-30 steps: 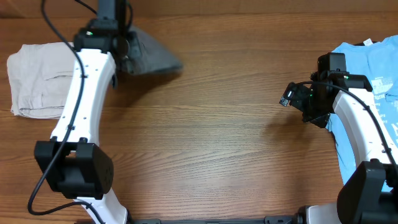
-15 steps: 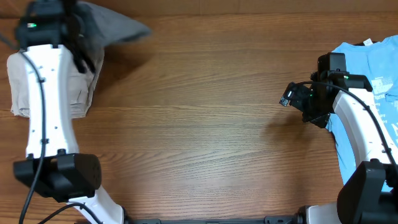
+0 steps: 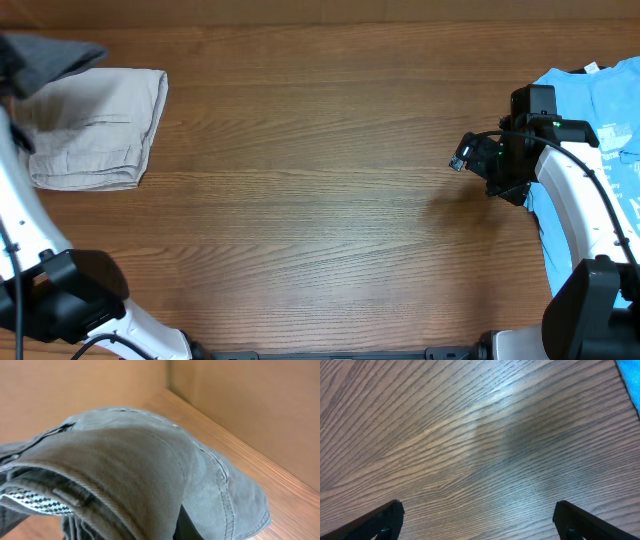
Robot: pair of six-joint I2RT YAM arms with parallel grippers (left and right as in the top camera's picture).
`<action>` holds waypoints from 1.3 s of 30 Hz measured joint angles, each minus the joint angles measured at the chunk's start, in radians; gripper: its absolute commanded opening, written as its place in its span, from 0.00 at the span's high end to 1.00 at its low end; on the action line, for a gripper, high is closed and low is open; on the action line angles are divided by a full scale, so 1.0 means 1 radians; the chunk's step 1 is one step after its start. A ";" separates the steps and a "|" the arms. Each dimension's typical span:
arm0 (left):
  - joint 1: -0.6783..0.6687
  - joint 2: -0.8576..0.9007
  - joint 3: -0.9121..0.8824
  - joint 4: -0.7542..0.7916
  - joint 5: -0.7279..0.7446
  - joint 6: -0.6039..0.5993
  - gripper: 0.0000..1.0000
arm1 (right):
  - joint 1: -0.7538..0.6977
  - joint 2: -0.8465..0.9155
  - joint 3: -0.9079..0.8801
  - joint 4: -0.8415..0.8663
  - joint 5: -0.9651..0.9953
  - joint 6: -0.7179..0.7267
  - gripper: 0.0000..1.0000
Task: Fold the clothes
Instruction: 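Lift the grey shorts and carry them left onto the beige pants, then lower the grey shorts onto the beige pants and release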
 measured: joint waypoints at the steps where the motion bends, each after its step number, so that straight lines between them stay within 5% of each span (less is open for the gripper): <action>1: 0.022 0.004 0.000 0.008 0.008 0.005 0.96 | 0.000 0.000 0.000 0.000 0.000 0.000 0.00; 16: 0.101 0.176 0.000 0.234 0.324 0.093 0.96 | 0.000 0.000 0.000 0.001 0.000 0.000 0.00; 32: 0.102 0.304 0.000 0.225 0.450 0.129 0.96 | 0.000 0.000 0.000 0.000 0.000 0.000 0.00; 39: 0.101 0.304 0.000 0.198 0.541 0.043 0.93 | 0.000 0.000 0.000 0.000 0.000 0.000 0.00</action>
